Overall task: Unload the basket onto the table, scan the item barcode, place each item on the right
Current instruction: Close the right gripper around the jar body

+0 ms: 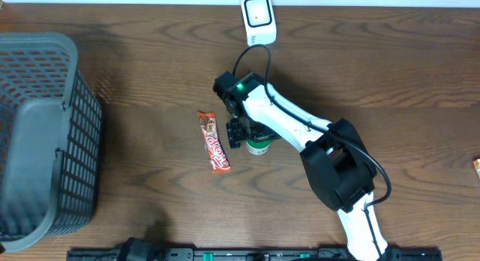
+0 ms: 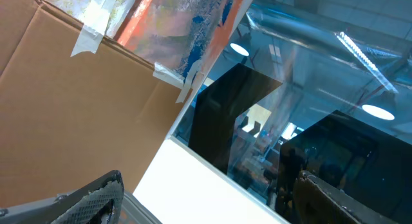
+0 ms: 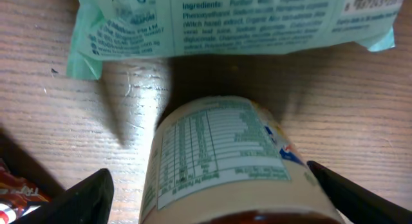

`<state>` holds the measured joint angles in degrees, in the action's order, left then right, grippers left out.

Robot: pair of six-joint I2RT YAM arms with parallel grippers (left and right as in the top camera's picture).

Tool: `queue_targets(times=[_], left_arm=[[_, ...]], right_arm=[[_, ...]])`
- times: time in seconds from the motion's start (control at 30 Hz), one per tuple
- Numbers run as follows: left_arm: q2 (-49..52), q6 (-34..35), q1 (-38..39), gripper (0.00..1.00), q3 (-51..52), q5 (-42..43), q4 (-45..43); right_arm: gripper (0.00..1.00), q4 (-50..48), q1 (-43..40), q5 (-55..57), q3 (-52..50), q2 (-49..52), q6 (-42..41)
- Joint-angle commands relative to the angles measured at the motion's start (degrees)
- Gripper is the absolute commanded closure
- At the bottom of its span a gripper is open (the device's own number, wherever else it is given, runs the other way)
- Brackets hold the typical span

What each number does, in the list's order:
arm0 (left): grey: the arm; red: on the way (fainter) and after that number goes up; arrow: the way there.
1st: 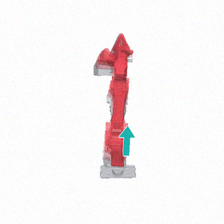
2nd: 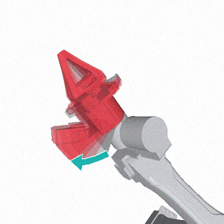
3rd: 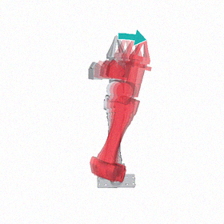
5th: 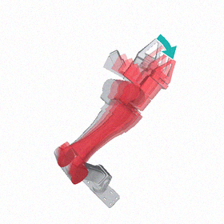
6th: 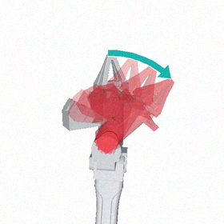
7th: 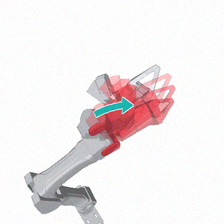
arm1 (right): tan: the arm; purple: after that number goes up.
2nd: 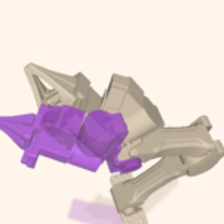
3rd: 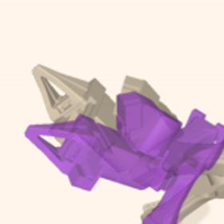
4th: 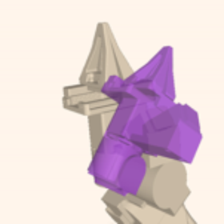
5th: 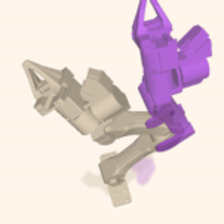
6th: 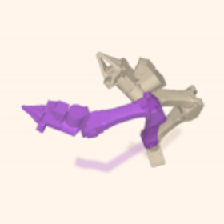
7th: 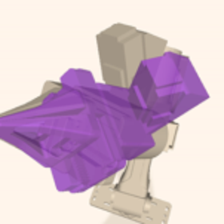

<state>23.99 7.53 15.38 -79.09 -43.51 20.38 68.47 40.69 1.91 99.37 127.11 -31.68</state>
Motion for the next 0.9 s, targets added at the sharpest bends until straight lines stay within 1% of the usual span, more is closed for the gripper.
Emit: queue_targets(times=[0.0, 0.2, 0.33, 0.47, 0.53, 0.6, 0.67, 0.77, 0.87], left_arm=[[-0.55, 0.28, -0.37, 0.15, 0.31, -0.48, -0.13], [-0.55, 0.28, -0.37, 0.15, 0.31, -0.48, -0.13], [-0.52, 0.28, -0.37, 0.15, 0.31, -0.5, -0.11], [-0.55, 0.28, -0.37, 0.15, 0.31, -0.5, -0.11], [-0.55, 0.28, -0.37, 0.15, 0.31, -0.48, -0.11], [-0.52, 0.28, -0.37, 0.15, 0.31, -0.5, -0.11], [-0.55, 0.28, -0.37, 0.15, 0.31, -0.48, -0.11], [-0.55, 0.28, -0.37, 0.15, 0.33, -0.48, -0.13], [-0.55, 0.28, -0.37, 0.15, 0.46, -0.48, -0.13]], right_arm=[[0.12, -0.83, 0.24, 0.09, -1.07, 0.42, -1.09], [0.11, -3.85, 0.17, -0.55, -4.92, 0.42, -2.23], [0.15, -4.81, 0.17, -0.98, -6.75, 0.42, -4.35], [0.18, -5.14, 0.2, -1.25, -7.23, 0.42, -4.72], [0.25, -5.33, 0.2, -1.73, -7.23, 0.42, -4.72], [0.36, -5.68, 0.17, -2.14, -7.23, 0.42, -4.72], [0.45, -6.01, 0.13, -2.49, -7.23, 0.42, -4.72], [0.46, -6.1, 0.13, -2.69, -7.17, 0.42, -4.7], [0.46, -5.35, -0.24, -2.93, -6.23, 0.39, -2.69]])
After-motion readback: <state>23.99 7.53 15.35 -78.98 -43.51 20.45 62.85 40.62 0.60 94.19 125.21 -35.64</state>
